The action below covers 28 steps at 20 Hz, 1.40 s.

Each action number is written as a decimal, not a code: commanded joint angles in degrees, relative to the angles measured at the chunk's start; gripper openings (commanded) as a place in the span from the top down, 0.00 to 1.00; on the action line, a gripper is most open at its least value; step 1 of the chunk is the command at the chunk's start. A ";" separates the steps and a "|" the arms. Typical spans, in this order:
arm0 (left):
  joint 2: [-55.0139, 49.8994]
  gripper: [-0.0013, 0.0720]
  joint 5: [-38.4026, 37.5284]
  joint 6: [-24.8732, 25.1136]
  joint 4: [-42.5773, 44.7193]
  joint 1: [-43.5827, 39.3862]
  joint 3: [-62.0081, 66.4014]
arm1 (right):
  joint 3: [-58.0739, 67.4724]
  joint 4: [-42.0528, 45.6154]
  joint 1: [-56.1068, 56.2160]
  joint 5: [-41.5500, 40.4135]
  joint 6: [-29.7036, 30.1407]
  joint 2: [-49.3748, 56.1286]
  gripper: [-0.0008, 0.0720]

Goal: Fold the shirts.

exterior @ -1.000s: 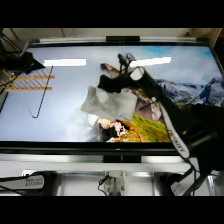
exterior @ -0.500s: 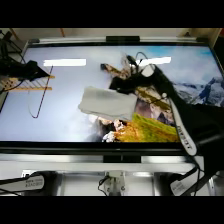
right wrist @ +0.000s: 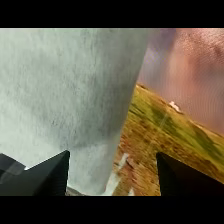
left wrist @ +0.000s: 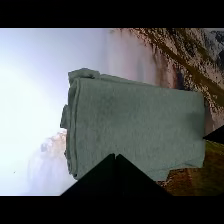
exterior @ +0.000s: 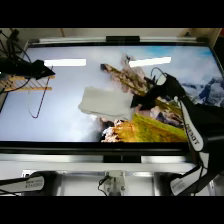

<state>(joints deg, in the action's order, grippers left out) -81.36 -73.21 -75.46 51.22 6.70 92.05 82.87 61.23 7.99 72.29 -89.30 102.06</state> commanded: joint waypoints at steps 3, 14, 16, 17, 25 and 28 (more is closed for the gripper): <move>0.02 0.93 1.20 -0.24 0.02 -2.36 -0.04 | -1.51 -15.10 -0.26 -4.44 4.94 6.08 0.09; 0.00 0.93 1.20 -1.73 0.02 -2.43 -0.04 | 12.79 -21.27 -10.10 5.11 10.64 -3.98 0.89; -0.02 0.93 1.20 -1.73 0.02 -2.43 -0.04 | 15.43 -16.02 -15.74 8.90 6.51 -9.27 0.89; -0.02 0.93 1.20 -1.70 0.02 -2.43 -0.04 | 16.26 -12.46 -18.91 10.95 4.59 -12.07 0.89; -0.02 0.93 1.20 -1.49 0.02 -2.43 -0.04 | 16.87 7.02 -45.18 16.11 1.11 -26.27 0.89; -0.02 0.93 1.20 -1.51 0.02 -2.45 -0.04 | 16.87 8.83 -52.35 17.62 -0.74 -26.47 0.89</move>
<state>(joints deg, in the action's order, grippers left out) -81.36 -72.01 -77.12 51.22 4.29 92.03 99.57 65.93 -37.01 88.20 -88.09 77.17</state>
